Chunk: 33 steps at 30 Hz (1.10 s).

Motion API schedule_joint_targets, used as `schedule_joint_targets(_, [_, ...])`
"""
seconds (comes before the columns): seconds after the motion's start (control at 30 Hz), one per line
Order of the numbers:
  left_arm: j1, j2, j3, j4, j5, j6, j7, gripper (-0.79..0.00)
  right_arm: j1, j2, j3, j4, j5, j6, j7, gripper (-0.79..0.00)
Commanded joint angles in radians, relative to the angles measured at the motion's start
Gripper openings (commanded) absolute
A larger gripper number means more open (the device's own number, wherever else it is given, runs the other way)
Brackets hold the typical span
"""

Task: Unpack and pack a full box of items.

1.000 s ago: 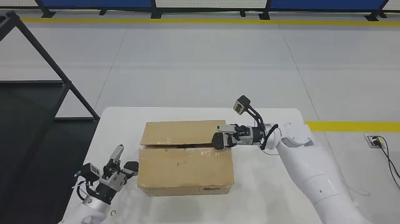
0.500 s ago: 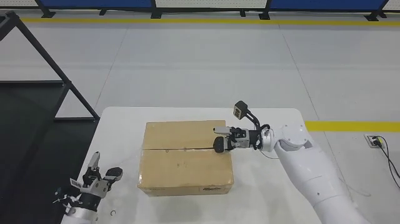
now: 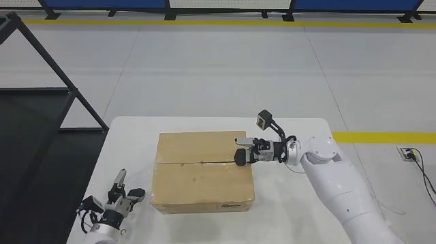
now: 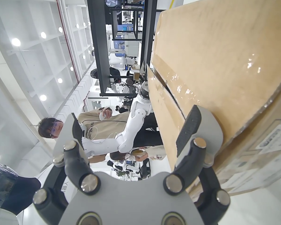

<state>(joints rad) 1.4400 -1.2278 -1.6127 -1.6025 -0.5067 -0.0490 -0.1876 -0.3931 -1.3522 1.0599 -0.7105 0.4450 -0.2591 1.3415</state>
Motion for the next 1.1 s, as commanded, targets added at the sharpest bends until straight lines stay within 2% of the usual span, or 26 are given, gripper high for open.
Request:
schedule_joint_targets(0.0, [-0.027, -0.003, 0.016, 0.022, -0.001, -0.001, 0.022, 0.000, -0.001, 0.000, -0.001, -0.001, 0.001, -0.001, 0.002, 0.000])
schedule_joint_targets(0.27, [-0.108, -0.016, 0.038, 0.090, -0.041, -0.029, 0.098, 0.000, 0.000, -0.001, -0.008, 0.001, 0.003, 0.002, 0.003, 0.000])
schedule_joint_targets(0.6, [-0.166, -0.020, -0.034, 0.131, -0.152, -0.052, 0.141, 0.000, 0.016, -0.007, -0.022, 0.020, 0.012, -0.003, 0.010, 0.000])
schedule_joint_targets(0.77, [-0.159, -0.020, -0.087, 0.078, -0.201, -0.081, 0.147, 0.000, 0.029, -0.012, -0.029, 0.039, 0.018, -0.010, 0.007, 0.000])
schedule_joint_targets(1.07, [-0.089, -0.022, -0.141, -0.108, -0.226, -0.114, 0.145, 0.000, 0.056, -0.023, -0.049, 0.076, 0.012, -0.008, -0.013, 0.000])
